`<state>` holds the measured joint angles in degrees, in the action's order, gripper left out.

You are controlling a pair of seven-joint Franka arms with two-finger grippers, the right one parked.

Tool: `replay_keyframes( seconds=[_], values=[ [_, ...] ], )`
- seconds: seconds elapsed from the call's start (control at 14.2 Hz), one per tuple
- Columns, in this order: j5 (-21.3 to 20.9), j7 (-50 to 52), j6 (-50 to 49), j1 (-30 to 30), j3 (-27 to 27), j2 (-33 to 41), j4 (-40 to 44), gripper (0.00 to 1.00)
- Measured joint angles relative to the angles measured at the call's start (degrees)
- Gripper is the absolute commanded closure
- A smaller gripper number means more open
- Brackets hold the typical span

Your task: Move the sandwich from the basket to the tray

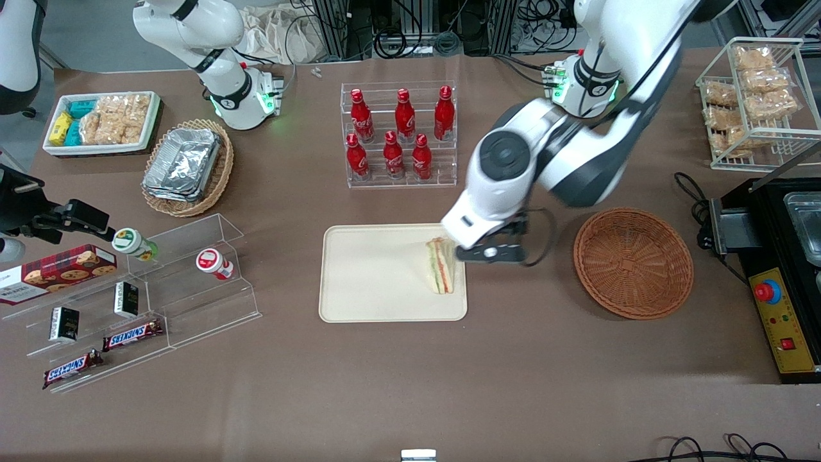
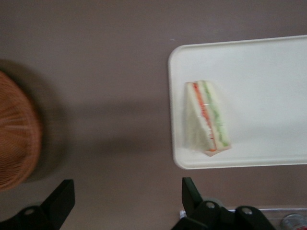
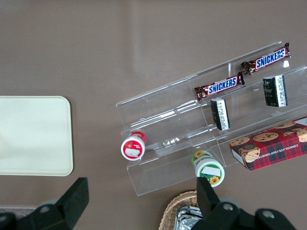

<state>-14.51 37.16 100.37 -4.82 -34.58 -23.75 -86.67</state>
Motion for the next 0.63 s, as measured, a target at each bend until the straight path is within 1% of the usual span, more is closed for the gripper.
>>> replay_keyframes(
  seconds=[0.21, 0.35, 0.42, 0.49, 0.63],
  values=[
    [4.71, -9.54, -6.84, 7.01, 0.28, 6.77, -0.07, 0.00],
    [5.99, -15.57, -11.15, 11.35, 0.91, 9.97, -0.09, 0.00],
    [6.48, -18.55, -13.09, 12.29, 2.78, 11.35, -0.13, 0.00],
    [7.38, -22.04, -14.25, 11.82, 6.62, 12.72, -0.22, 0.00],
    [9.78, -31.03, -16.08, 8.03, 18.34, 15.28, -0.45, 0.00]
  ],
)
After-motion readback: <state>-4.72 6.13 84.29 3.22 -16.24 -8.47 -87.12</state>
